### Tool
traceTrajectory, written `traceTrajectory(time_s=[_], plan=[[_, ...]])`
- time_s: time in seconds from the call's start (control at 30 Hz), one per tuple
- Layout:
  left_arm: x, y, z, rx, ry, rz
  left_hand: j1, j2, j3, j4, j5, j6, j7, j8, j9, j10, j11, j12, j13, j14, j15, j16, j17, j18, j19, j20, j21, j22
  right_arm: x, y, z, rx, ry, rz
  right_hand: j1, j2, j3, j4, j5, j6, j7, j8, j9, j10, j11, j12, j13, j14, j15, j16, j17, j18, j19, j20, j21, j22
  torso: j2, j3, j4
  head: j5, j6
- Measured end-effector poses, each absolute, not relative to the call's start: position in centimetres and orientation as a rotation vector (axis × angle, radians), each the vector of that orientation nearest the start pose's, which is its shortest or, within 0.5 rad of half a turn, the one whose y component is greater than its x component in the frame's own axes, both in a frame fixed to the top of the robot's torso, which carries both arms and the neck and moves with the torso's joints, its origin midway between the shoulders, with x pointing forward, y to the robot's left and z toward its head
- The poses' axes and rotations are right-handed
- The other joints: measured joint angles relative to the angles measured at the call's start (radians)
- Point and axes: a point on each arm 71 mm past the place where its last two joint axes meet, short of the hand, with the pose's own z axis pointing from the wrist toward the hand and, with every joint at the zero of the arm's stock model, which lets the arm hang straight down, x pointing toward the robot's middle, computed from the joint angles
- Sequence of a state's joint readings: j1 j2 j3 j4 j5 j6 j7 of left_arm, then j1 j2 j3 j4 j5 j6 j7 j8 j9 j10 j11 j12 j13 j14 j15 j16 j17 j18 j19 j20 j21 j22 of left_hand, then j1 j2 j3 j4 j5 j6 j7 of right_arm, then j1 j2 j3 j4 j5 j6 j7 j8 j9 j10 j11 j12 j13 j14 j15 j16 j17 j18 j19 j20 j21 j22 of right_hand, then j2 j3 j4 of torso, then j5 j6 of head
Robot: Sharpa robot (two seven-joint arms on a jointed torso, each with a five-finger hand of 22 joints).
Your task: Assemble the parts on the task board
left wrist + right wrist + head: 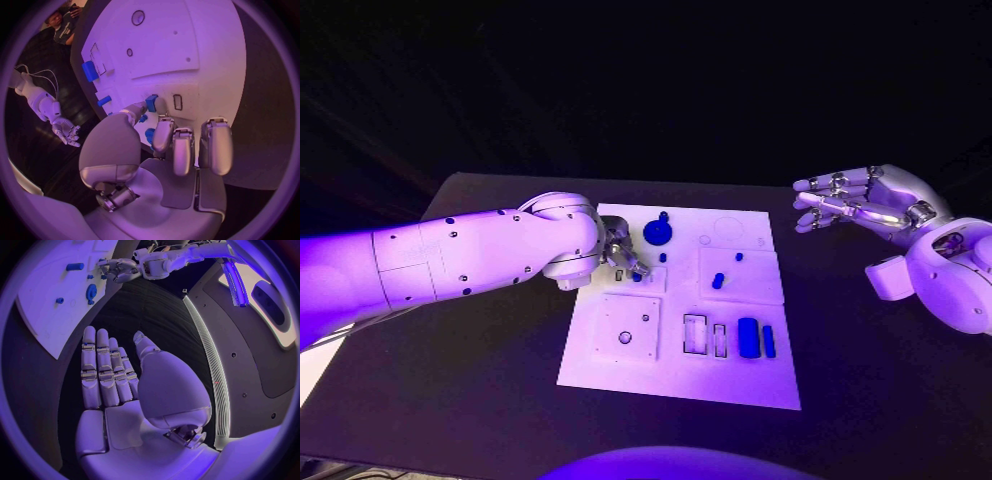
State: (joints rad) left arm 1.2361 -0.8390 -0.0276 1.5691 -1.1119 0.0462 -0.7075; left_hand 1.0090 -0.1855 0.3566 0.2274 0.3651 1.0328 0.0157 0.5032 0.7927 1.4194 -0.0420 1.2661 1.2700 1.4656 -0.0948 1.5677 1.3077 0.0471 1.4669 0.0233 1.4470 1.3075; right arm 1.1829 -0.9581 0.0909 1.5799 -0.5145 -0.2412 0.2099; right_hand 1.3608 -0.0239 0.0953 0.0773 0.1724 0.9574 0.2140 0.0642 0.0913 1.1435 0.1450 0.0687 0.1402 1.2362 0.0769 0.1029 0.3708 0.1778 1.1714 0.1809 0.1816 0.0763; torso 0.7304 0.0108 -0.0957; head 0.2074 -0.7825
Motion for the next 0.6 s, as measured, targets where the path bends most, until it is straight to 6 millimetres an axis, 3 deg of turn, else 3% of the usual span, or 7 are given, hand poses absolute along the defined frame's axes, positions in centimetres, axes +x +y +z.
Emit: traceTrajectory(time_s=[0.33, 0.6], plan=[[47.76, 21.54, -20.14, -0.282, 2.244, -0.242, 0.009, 0.009, -0.131, 0.049, -0.005, 0.002, 0.002, -0.005, -0.002, 0.0, 0.0, 0.0, 0.0, 0.0, 0.0, 0.0, 0.0, 0.0, 0.0, 0.0, 0.0, 0.0, 48.61, -24.0, -13.68, 0.636, 1.564, 1.338, 0.0, 0.0, -0.003, -0.003, 0.0, 0.0, 0.0, 0.0, 0.0, 0.0, 0.0, 0.0, -0.001, 0.0, 0.0, -0.004, 0.0, 0.0, 0.0, 0.0, 0.0, 0.0, 0.0, 0.0, 0.0001, 0.0, -0.001], [47.47, 21.84, -20.07, -0.289, 2.238, -0.248, 0.013, 0.04, -0.238, 0.064, -0.08, 0.009, 0.001, -0.012, -0.002, 0.0, 0.0, 0.0, 0.0, 0.0, 0.0, 0.0, 0.0, 0.0, 0.0, 0.0, 0.0, 0.0, 48.64, -24.0, -13.74, 0.637, 1.564, 1.337, 0.0, 0.0, -0.003, -0.003, 0.0, 0.0, 0.0, 0.0, 0.0, 0.0, 0.0, 0.0, -0.001, -0.004, 0.004, -0.004, -0.001, 0.0, 0.0, 0.0, 0.0, -0.001, 0.0, -0.0004, -0.0001, 0.0, 0.0]])
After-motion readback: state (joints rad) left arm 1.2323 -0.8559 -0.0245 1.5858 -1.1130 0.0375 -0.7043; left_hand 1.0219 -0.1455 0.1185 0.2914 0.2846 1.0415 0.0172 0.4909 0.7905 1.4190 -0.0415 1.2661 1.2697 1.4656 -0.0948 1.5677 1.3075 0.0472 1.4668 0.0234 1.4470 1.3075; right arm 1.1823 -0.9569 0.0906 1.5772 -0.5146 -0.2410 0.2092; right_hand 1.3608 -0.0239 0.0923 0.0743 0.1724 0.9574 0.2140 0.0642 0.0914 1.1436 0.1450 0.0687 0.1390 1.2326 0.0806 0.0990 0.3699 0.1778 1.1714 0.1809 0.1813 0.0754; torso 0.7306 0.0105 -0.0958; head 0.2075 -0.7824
